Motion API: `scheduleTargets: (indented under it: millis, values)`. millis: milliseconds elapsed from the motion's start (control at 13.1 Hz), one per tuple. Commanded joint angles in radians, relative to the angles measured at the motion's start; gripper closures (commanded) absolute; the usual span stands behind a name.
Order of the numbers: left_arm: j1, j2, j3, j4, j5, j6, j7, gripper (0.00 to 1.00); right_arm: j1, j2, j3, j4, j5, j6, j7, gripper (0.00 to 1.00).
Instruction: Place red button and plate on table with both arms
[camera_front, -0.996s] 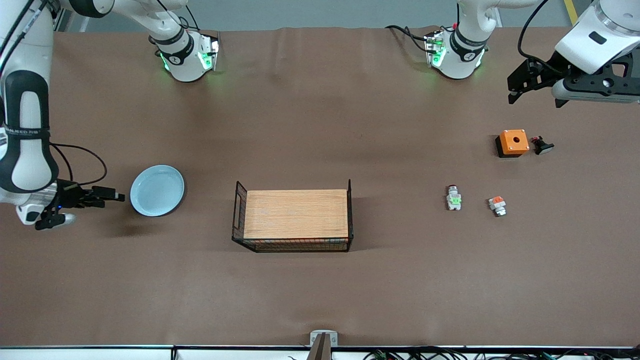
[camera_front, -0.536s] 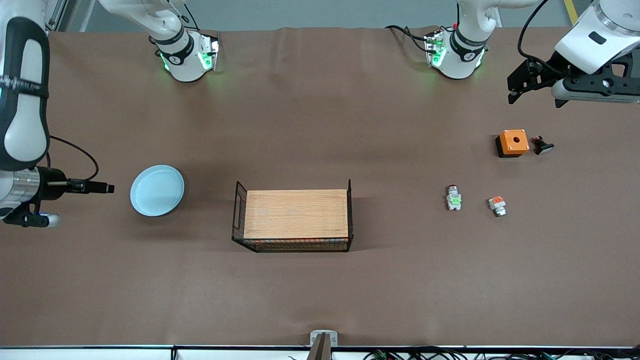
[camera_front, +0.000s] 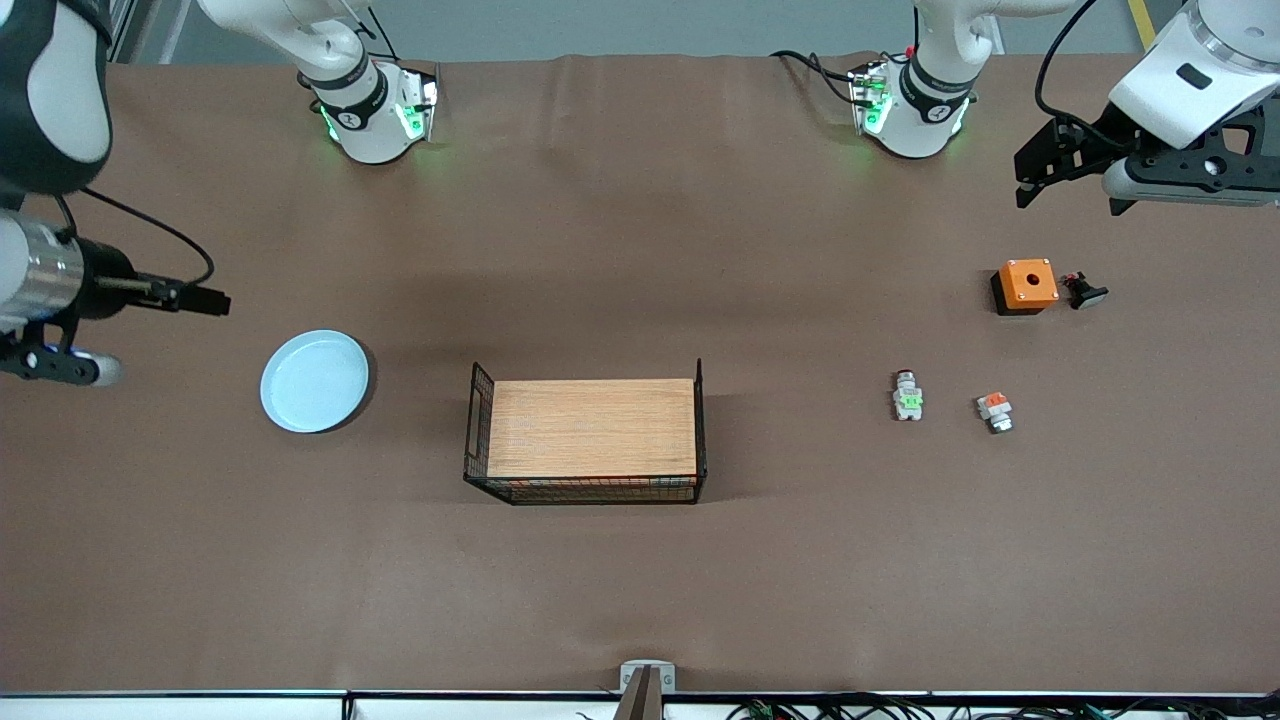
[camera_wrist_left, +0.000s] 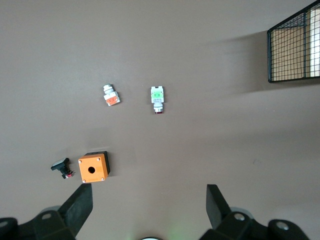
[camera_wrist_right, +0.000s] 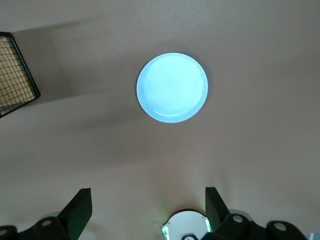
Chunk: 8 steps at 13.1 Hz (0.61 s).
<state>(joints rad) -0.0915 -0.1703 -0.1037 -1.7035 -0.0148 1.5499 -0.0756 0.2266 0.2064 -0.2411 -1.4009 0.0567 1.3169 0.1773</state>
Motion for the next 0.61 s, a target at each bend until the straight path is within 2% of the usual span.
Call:
scheduleTargets:
  millis: [0, 153, 383, 536]
  values:
    - [0.004, -0.021, -0.005, -0.015, -0.013, 0.009, -0.013, 0.0, -0.065, -0.093, 0.058, -0.013, -0.035, -0.051, 0.025, 0.0]
    - [0.004, -0.021, -0.005, -0.015, -0.011, 0.007, -0.013, 0.0, -0.084, -0.154, 0.06, -0.023, -0.035, -0.09, 0.05, 0.0]
    - [0.004, -0.021, -0.005, -0.015, -0.013, 0.009, -0.015, 0.0, -0.131, -0.196, 0.11, -0.036, -0.04, -0.119, 0.001, 0.0]
    - [0.004, -0.021, -0.005, -0.013, -0.013, 0.007, -0.013, 0.0, -0.157, -0.223, 0.123, -0.059, -0.038, -0.111, -0.041, 0.0]
